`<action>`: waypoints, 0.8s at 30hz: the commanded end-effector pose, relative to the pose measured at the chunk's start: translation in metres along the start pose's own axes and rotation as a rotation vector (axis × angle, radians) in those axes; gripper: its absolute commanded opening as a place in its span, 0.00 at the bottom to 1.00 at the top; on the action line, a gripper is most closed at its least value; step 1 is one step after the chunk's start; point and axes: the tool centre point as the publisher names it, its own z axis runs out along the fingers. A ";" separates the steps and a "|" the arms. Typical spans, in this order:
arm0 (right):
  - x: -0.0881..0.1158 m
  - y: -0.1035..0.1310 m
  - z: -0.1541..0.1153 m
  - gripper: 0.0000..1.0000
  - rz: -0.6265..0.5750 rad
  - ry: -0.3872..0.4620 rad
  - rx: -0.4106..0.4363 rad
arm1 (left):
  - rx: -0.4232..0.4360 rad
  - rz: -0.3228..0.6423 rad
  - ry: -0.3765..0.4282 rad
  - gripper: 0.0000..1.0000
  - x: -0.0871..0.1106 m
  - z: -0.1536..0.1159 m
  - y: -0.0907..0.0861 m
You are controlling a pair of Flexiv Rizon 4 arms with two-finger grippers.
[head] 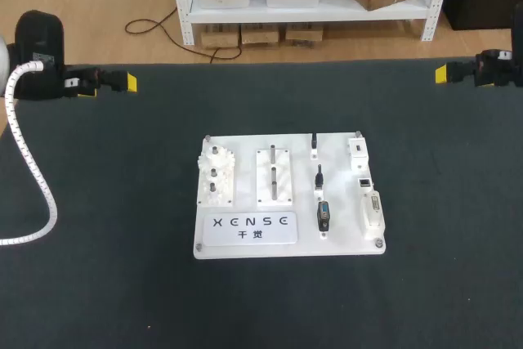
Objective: Insert the Ethernet cable into its matching sockets.
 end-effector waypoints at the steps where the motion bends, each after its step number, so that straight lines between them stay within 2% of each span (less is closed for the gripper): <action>1: 0.000 0.000 0.000 1.00 -0.001 0.001 -0.003 | -0.008 -0.002 0.005 1.00 -0.001 0.000 -0.001; 9: 0.000 0.000 0.000 1.00 -0.001 0.001 -0.003 | -0.008 -0.002 0.005 1.00 -0.001 0.000 -0.001; 11: 0.000 0.000 0.000 1.00 -0.001 0.001 -0.003 | 0.044 0.136 0.019 1.00 -0.007 0.007 -0.009; 14: 0.000 0.000 0.000 1.00 -0.001 0.001 -0.003 | 0.197 0.378 -0.023 1.00 -0.011 0.020 -0.026; 16: 0.000 0.000 0.000 1.00 -0.001 0.001 -0.003 | 0.255 0.505 -0.024 1.00 -0.011 0.029 -0.038; 19: 0.000 0.000 0.000 1.00 -0.001 0.001 -0.003 | 0.367 0.644 -0.040 1.00 -0.008 0.041 -0.053; 23: 0.000 0.000 0.000 1.00 -0.001 0.001 -0.003 | 0.515 0.824 -0.104 1.00 0.003 0.052 -0.074; 24: 0.000 0.000 0.000 1.00 -0.001 0.001 -0.003 | 0.523 0.849 -0.091 1.00 0.007 0.054 -0.079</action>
